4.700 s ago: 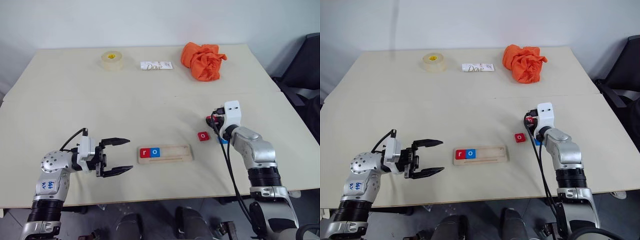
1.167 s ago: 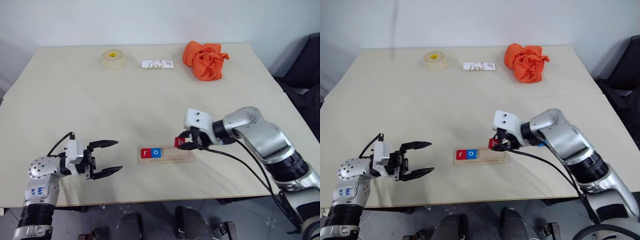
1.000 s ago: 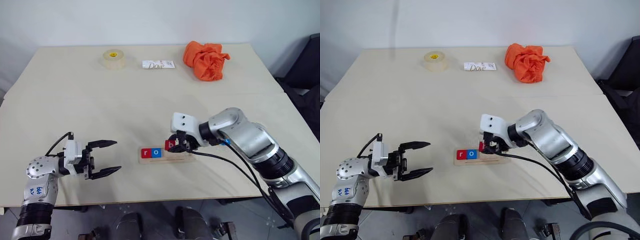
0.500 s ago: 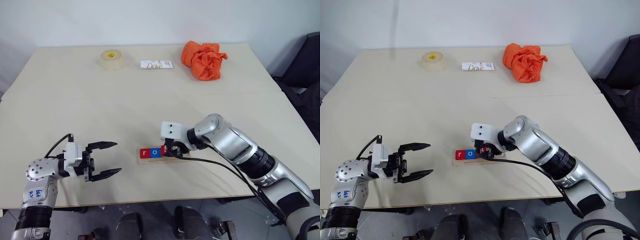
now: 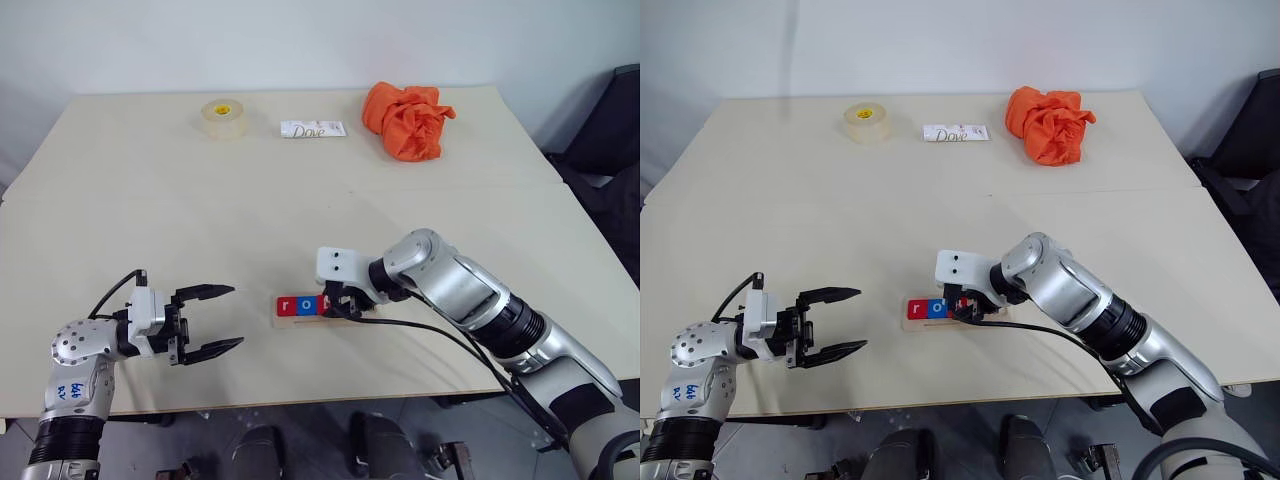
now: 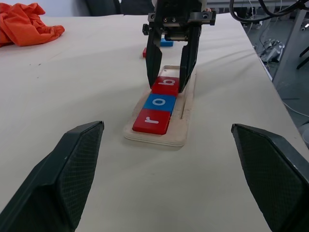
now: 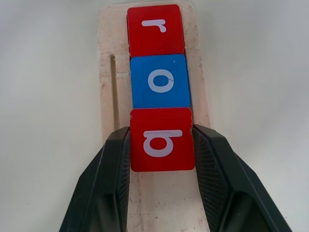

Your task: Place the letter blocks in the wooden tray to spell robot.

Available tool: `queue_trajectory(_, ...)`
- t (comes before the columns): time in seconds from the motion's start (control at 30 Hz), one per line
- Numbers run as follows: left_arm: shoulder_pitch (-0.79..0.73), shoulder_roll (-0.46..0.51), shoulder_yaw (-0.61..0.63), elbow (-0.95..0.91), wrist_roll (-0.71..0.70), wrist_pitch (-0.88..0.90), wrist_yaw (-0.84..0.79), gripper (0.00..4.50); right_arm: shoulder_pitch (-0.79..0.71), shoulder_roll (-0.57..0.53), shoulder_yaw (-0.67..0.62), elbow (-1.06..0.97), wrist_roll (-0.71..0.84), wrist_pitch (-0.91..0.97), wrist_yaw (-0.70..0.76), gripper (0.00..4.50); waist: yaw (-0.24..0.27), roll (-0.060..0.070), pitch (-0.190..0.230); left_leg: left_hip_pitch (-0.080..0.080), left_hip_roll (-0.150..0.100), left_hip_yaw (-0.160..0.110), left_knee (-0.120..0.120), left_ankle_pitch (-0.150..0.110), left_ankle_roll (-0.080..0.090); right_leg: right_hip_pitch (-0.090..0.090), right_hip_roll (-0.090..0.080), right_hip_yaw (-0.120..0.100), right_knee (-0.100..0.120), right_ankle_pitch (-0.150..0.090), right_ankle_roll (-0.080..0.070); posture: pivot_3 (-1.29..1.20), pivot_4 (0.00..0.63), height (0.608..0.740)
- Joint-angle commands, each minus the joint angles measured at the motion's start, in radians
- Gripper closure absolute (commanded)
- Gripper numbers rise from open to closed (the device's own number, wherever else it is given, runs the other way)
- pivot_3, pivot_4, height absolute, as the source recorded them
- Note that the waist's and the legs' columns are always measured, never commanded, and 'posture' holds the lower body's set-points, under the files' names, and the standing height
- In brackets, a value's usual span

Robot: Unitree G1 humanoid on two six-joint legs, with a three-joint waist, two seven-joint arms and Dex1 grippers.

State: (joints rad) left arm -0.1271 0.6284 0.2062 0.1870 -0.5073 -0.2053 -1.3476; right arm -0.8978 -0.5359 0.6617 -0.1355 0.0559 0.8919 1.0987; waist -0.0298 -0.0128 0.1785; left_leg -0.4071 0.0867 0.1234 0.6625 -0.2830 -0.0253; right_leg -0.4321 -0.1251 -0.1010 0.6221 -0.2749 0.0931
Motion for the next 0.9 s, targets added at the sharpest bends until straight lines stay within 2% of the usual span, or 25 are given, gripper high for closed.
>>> queue_trajectory(0.03,0.000,0.002,0.016,-0.028,-0.017,-0.008,0.005,0.00,-0.012,0.006,0.000,-0.025,-0.012,-0.018,-0.003,2.69,0.000,0.000,0.000,0.000,0.000,0.000,0.000,0.000,0.000,0.000,0.000,0.000,0.000,0.000,0.000,0.00,0.150,0.740)
queue_trajectory(0.27,-0.013,-0.002,0.011,-0.018,-0.014,-0.009,0.008,0.00,-0.023,-0.003,-0.029,-0.055,-0.005,0.002,0.004,0.18,0.000,0.000,0.000,0.000,0.000,0.000,0.000,0.000,0.000,0.000,0.000,0.000,0.000,0.000,0.000,0.00,0.150,0.740)
queue_trajectory(0.3,-0.015,-0.003,0.010,-0.017,-0.015,-0.009,0.007,0.00,-0.024,-0.004,-0.033,-0.061,-0.002,0.006,0.006,0.03,0.000,0.000,0.000,0.000,0.000,0.000,0.000,0.000,0.000,0.000,0.000,0.000,0.000,0.000,0.000,0.00,0.150,0.740)
queue_trajectory(0.53,-0.038,-0.009,0.003,0.000,-0.013,-0.007,0.003,0.00,0.037,-0.056,-0.164,-0.185,0.117,0.033,0.044,0.03,0.001,0.000,0.000,0.000,0.000,0.000,0.000,0.000,0.000,0.000,0.000,0.000,0.000,0.000,0.000,0.00,0.150,0.740)
queue_trajectory(0.7,-0.056,-0.015,-0.001,0.019,-0.016,-0.009,-0.009,0.00,0.238,-0.099,-0.425,-0.229,0.263,-0.060,0.041,0.03,0.007,-0.001,0.000,0.000,0.000,-0.001,0.000,-0.001,0.000,0.002,0.000,-0.001,-0.002,0.000,0.000,0.00,0.150,0.740)
queue_trajectory(0.83,-0.076,-0.025,0.003,0.061,-0.009,-0.027,-0.014,0.00,0.470,-0.152,-0.637,-0.208,0.296,-0.241,0.021,0.03,0.013,-0.001,0.000,0.000,0.000,-0.001,0.000,-0.001,0.000,0.003,0.000,-0.001,-0.003,0.000,0.000,0.00,0.150,0.740)
queue_trajectory(0.9,-0.084,-0.025,0.004,0.079,-0.008,-0.033,-0.019,0.00,0.550,-0.165,-0.701,-0.205,0.308,-0.294,0.013,0.03,0.016,-0.001,0.000,0.000,0.000,-0.001,0.000,-0.001,0.000,0.003,0.000,-0.001,-0.003,0.000,0.000,0.00,0.150,0.740)
